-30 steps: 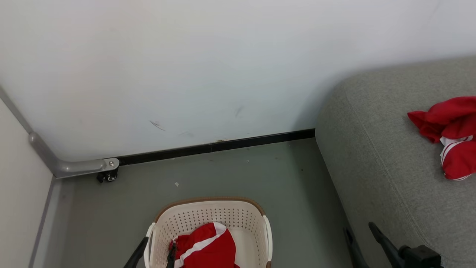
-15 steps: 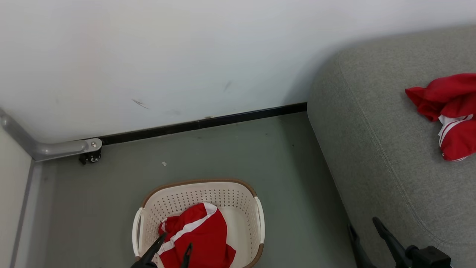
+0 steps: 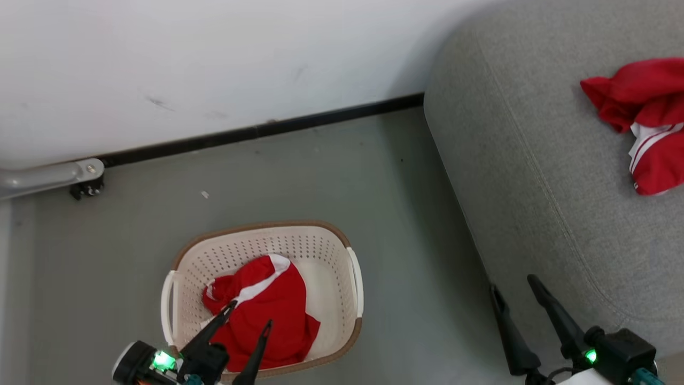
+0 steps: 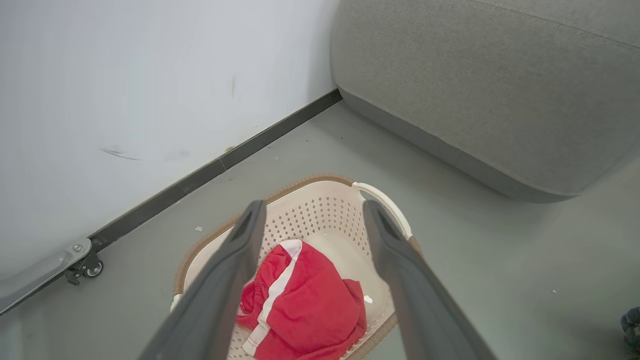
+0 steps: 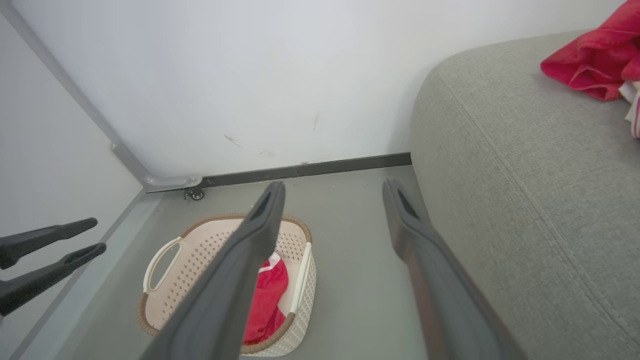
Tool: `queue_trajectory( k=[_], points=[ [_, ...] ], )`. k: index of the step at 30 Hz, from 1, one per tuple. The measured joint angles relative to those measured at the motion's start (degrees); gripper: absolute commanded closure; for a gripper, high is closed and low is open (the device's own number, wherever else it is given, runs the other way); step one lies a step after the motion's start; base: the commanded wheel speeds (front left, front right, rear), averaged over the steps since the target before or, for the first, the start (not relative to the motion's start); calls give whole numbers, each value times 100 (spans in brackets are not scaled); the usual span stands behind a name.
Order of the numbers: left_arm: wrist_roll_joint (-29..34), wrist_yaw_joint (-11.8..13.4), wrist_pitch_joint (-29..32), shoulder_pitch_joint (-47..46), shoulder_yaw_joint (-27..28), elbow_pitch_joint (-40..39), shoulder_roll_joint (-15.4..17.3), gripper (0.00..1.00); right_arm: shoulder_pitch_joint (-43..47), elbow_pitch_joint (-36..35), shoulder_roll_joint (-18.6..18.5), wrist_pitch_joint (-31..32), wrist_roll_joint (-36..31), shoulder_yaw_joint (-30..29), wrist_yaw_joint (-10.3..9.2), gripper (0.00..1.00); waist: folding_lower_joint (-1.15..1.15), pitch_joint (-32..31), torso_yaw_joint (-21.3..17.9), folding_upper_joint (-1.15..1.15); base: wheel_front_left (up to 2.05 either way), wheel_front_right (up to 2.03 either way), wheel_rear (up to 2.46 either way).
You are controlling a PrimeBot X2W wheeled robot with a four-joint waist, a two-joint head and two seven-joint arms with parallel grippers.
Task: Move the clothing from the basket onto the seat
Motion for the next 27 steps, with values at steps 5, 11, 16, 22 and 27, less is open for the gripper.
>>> queue_trajectory(
  k=[5, 11, 16, 22, 27],
  points=[
    [48, -51, 0, -313, -16, 238, 181, 0, -26, -137, 0, 0, 55, 9, 0, 0, 0, 334, -133, 0, 0, 0, 0],
    [183, -58, 0, -677, -38, 636, 412, 0, -206, -288, 0, 0, 118, 81, 0, 0, 0, 731, -305, 0, 0, 0, 0],
    [204, -59, 0, -983, -35, 866, 539, 0, -259, -369, 1, 0, 158, 197, 0, 0, 0, 993, -422, 0, 0, 0, 0],
    [300, -107, 0, -1413, -53, 1360, 736, 0, -497, -426, 1, 0, 259, 380, 0, 0, 0, 1372, -589, 0, 0, 0, 0],
    [299, -109, 58, -1796, -31, 1740, 857, 0, -649, -465, 0, 0, 303, 492, 0, 0, 0, 1672, -723, 0, 0, 0, 0]
  ],
)
